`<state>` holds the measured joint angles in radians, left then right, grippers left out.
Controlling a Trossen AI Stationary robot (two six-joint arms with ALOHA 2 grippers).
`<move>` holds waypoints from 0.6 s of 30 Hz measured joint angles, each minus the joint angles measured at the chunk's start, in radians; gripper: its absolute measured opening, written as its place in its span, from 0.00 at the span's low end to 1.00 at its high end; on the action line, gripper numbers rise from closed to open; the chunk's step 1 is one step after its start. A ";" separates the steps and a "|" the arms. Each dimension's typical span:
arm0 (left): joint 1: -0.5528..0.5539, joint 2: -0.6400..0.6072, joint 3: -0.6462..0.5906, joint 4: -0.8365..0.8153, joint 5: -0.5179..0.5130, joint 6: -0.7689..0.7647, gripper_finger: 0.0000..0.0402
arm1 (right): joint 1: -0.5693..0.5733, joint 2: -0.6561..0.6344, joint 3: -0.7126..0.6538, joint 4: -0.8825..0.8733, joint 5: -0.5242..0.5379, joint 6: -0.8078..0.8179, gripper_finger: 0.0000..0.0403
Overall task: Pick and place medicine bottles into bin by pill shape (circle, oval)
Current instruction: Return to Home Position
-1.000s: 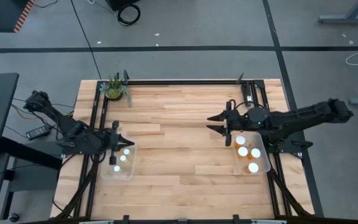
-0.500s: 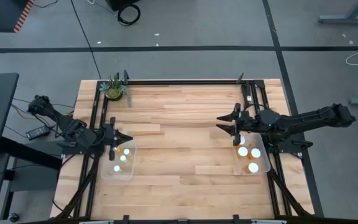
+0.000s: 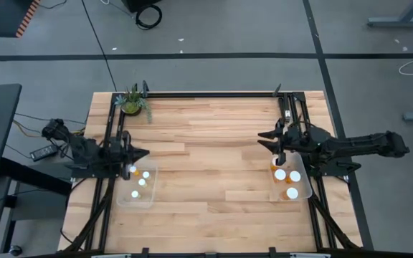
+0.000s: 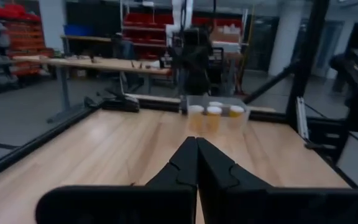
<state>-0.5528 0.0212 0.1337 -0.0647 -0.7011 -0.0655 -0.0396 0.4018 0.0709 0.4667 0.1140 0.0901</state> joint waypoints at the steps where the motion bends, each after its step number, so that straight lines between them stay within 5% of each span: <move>1: 0.012 -0.016 -0.011 0.007 0.003 0.005 0.01 | -0.019 -0.007 -0.011 0.015 -0.024 0.010 0.33; 18: 0.306 -0.017 -0.037 0.003 0.345 0.022 0.02 | -0.323 -0.019 -0.026 0.039 -0.288 0.105 0.12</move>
<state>-0.2465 0.0046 0.0972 -0.0616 -0.3560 -0.0440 -0.3621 0.3829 0.0448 0.5060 -0.1736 0.1954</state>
